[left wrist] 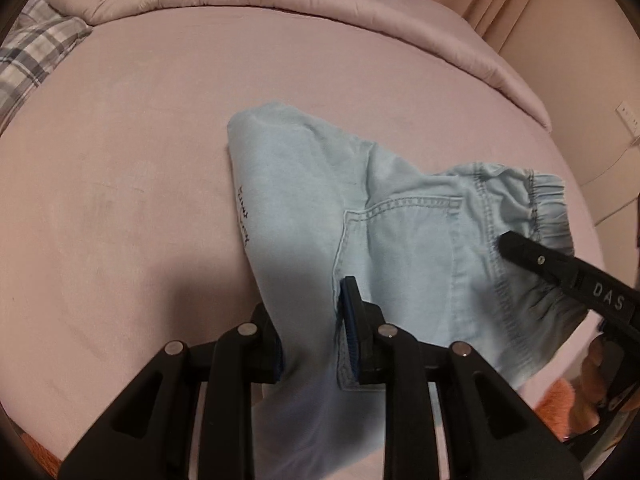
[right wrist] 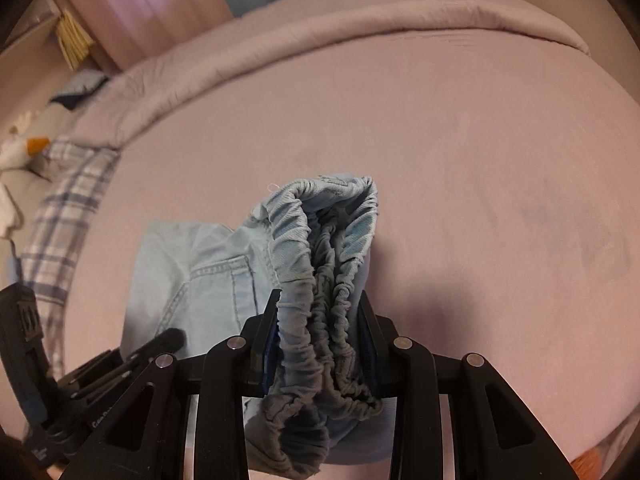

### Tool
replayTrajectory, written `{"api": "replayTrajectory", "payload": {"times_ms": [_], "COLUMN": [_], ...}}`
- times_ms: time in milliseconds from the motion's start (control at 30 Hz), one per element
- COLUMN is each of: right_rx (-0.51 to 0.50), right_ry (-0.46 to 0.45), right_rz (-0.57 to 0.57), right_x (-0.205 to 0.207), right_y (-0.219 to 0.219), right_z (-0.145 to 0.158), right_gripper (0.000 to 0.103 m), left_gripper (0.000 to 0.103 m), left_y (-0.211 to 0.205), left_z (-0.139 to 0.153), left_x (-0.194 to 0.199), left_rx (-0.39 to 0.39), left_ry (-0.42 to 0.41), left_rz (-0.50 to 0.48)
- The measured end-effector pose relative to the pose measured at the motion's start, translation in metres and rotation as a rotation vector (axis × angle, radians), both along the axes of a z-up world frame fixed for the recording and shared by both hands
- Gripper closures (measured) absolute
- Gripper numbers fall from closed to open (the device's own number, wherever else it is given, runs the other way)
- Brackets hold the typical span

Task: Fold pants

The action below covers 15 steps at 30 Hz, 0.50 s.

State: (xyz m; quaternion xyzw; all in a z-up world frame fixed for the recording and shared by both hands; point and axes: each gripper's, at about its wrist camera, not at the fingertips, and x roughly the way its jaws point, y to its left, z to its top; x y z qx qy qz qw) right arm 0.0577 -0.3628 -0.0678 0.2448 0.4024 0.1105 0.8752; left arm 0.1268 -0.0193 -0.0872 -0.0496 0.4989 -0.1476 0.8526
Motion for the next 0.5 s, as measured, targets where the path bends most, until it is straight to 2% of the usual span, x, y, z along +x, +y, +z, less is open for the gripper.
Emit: {"api": "replayTrajectory", "payload": {"times_ms": [133,167,300,333,367,400,467,500], "right_rx": [-0.037,-0.047,-0.208,-0.239,-0.257,-0.272,-0.260,-0.244], "right_ry": [0.040,0.044,0.031,0.024,0.019,0.009,-0.025,-0.062], "right_rz": [-0.023,-0.023,-0.040,-0.042,-0.042,-0.042,-0.047,-0.053], "right_x": [0.006,0.006,-0.007,-0.011,-0.014,-0.021,-0.033,-0.045], "right_y": [-0.002,-0.002,0.007,0.008,0.007,0.006,0.002,-0.002], "right_z": [-0.008,-0.009,-0.001,0.002,0.006,0.013,0.024,0.035], "right_gripper": [0.066,0.065,0.059,0.056,0.052,0.050,0.036,0.033], "left_gripper": [0.070,0.065,0.051,0.042,0.029,0.023,0.010,0.006], "left_y": [0.002,0.002,0.006,0.008,0.010,0.011,0.019,0.022], "left_z": [-0.004,-0.002,0.016,0.022,0.032,0.038,0.063,0.072], "left_x": [0.003,0.001,-0.004,-0.009,-0.013,-0.015,-0.025,-0.030], "left_rx": [0.004,0.011,0.071,0.083,0.090,0.088,0.056,0.047], "left_ry": [0.018,0.027,0.005,-0.015,-0.036,-0.054,-0.129,-0.155], "left_rz": [0.011,0.012,0.027,0.029,0.031,0.032,0.042,0.049]}}
